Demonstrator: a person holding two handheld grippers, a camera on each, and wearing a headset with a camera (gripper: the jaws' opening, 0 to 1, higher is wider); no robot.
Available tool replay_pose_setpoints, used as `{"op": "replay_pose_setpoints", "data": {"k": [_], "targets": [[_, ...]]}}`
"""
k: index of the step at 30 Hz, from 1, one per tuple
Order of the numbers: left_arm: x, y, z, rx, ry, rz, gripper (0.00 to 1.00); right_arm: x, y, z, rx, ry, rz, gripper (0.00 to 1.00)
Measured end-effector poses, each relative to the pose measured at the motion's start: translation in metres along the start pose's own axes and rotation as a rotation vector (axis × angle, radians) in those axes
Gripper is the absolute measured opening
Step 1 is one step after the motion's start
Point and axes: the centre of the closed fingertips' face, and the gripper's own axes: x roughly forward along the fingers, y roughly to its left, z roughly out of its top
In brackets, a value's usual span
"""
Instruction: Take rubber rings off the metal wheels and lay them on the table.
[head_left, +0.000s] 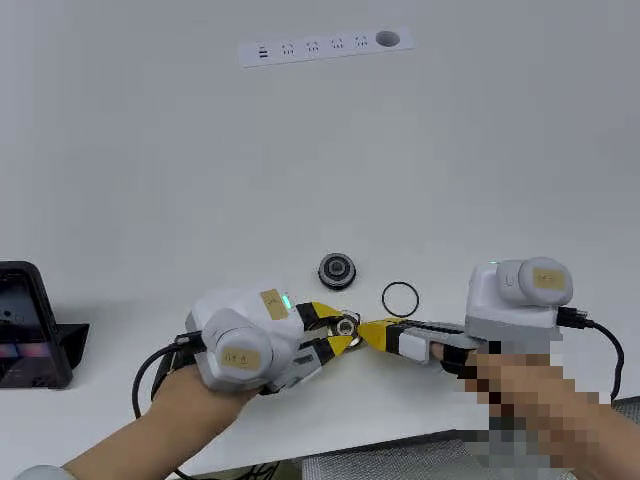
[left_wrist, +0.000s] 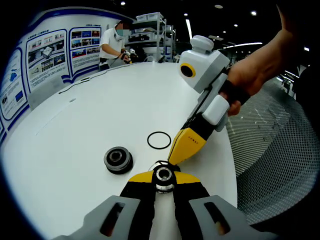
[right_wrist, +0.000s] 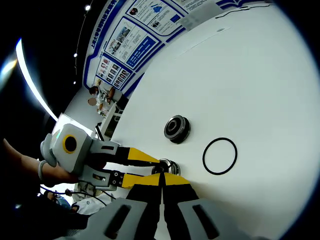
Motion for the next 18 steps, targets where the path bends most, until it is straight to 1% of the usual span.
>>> {"op": "replay_pose_setpoints", "data": {"k": [12,15,17,18], "targets": [[0.000,0.000,0.000,0.000,0.000,0.000,0.13,0.001,0.004,0.001,0.000,-0.004,0.013,0.02],[0.000,0.000,0.000,0.001,0.000,0.000,0.13,0.002,0.007,0.002,0.002,-0.009,0.024,0.02],[0.000,0.000,0.000,0.000,0.000,0.000,0.13,0.003,0.011,0.003,0.007,-0.010,0.043,0.02],[0.000,0.000,0.000,0.001,0.000,0.000,0.13,0.003,0.014,0.006,0.007,-0.024,0.049,0.02]]}}
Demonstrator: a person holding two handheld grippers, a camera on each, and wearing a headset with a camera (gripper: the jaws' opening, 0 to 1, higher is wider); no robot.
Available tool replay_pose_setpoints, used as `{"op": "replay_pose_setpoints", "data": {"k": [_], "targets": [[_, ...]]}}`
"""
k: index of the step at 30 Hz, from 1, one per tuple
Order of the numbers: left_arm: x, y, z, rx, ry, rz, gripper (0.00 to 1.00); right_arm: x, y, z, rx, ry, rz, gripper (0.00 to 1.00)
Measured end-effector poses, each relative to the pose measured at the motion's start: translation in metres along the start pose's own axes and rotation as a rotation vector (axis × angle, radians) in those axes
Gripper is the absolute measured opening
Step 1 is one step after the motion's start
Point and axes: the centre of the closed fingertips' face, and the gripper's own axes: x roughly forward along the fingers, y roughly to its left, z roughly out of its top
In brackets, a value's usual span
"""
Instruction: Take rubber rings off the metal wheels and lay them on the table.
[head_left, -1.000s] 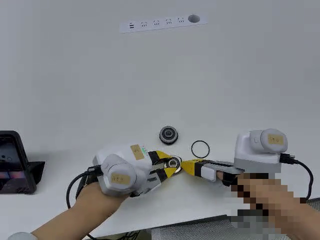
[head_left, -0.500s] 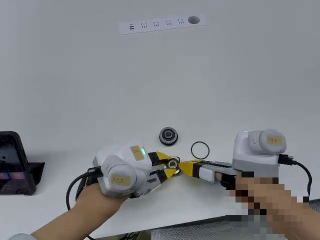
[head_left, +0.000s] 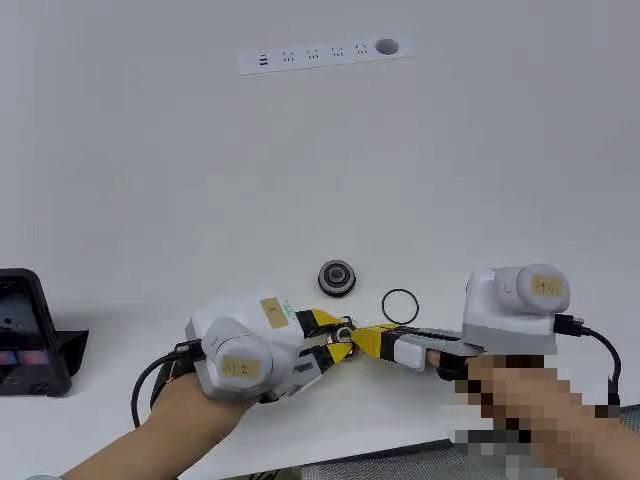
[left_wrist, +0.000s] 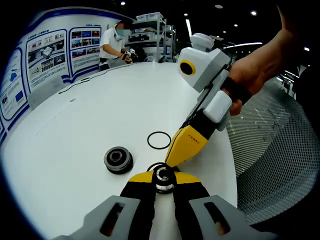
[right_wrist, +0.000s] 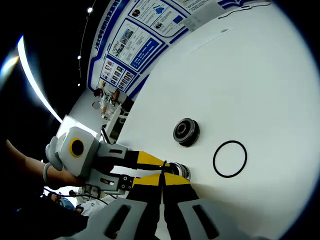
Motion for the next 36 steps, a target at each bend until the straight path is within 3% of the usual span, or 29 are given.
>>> {"op": "replay_pose_setpoints", "data": {"k": [16,28,36], "targets": [[-0.001,-0.001,0.002,0.010,0.002,-0.008,0.15,-0.002,-0.008,-0.001,0.010,-0.001,-0.034,0.02],[-0.009,0.001,0.003,0.024,-0.024,0.007,0.23,-0.004,-0.011,-0.003,0.019,-0.002,-0.043,0.02],[-0.011,0.003,-0.002,0.016,-0.016,0.018,0.33,-0.005,-0.006,-0.001,0.020,-0.006,-0.031,0.02]]}}
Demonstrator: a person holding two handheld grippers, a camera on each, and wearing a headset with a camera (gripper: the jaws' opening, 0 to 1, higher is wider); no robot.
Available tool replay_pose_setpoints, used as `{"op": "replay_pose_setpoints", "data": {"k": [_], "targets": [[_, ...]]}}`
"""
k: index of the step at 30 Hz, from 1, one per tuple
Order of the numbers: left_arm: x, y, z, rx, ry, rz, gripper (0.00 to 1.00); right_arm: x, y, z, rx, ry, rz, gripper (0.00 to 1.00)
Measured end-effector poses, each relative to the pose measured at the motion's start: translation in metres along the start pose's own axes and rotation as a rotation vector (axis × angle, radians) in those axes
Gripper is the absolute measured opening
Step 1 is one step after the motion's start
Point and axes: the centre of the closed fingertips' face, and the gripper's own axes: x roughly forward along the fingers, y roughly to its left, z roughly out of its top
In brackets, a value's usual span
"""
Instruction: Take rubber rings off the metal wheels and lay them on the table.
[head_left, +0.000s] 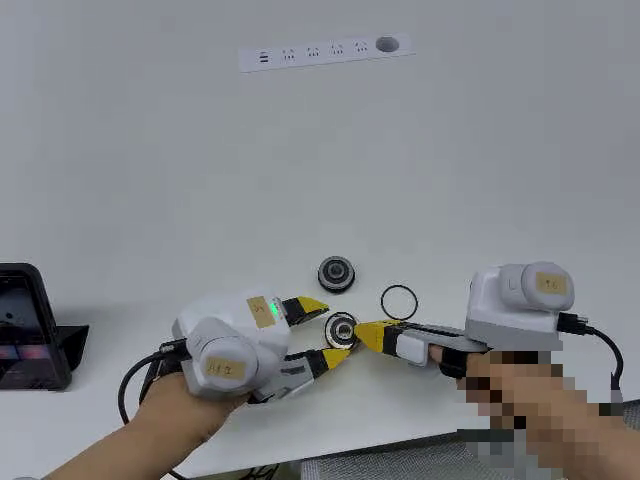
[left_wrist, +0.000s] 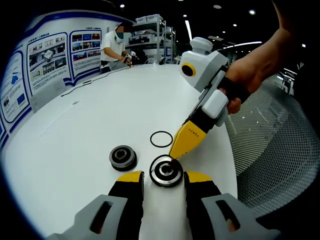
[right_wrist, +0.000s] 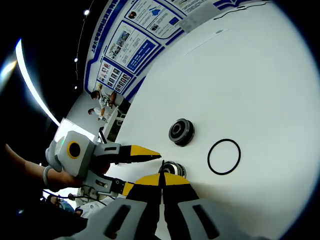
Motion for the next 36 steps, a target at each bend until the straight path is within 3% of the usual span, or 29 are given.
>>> {"op": "replay_pose_setpoints", "data": {"k": [18,26,36], "targets": [[-0.010,0.005,-0.010,-0.035,-0.010,0.025,0.46,-0.007,0.015,0.010,0.038,-0.057,0.049,0.02],[-0.013,0.008,-0.012,-0.051,-0.015,0.046,0.53,-0.018,0.004,0.022,0.053,-0.102,0.019,0.02],[-0.016,0.012,-0.014,-0.071,-0.017,0.065,0.58,-0.034,-0.026,0.031,0.076,-0.141,-0.058,0.02]]}}
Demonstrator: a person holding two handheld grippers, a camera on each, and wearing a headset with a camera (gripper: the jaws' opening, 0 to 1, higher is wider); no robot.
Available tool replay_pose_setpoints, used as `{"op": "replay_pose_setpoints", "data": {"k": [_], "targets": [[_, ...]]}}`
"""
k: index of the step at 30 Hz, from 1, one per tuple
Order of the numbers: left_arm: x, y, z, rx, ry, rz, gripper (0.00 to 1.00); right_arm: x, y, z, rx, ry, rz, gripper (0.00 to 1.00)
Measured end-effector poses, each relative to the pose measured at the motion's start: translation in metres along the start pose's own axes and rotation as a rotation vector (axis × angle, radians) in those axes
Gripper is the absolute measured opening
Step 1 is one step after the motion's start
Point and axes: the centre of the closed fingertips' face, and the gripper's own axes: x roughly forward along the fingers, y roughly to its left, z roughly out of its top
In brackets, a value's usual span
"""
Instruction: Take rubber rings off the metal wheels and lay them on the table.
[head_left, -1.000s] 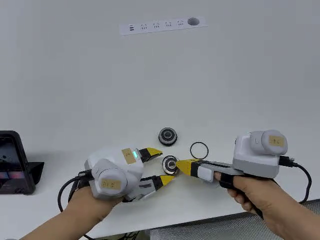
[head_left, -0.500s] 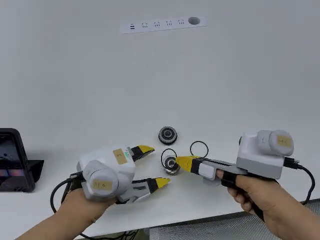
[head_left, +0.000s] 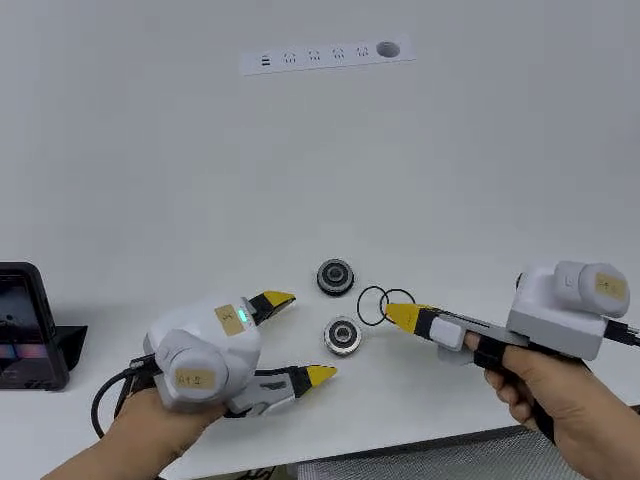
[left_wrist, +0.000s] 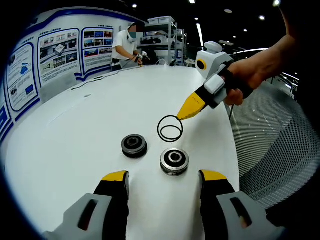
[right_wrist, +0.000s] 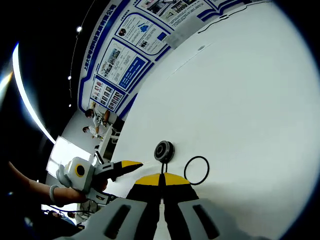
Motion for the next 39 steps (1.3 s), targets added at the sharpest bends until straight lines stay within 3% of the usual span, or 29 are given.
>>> {"op": "replay_pose_setpoints", "data": {"k": [9,18,31,39], "targets": [[-0.001,0.000,-0.001,-0.004,0.006,0.001,0.56,-0.004,-0.025,0.003,0.037,-0.015,-0.064,0.02],[-0.001,0.001,-0.002,-0.007,0.011,0.000,0.55,-0.003,-0.038,0.002,0.003,0.000,-0.117,0.03],[-0.001,0.002,-0.002,-0.009,0.010,0.002,0.54,-0.006,-0.043,0.000,-0.143,0.035,-0.176,0.15],[0.000,0.006,0.002,-0.009,0.002,0.009,0.53,-0.007,-0.040,0.008,-0.159,0.004,-0.169,0.20]]}}
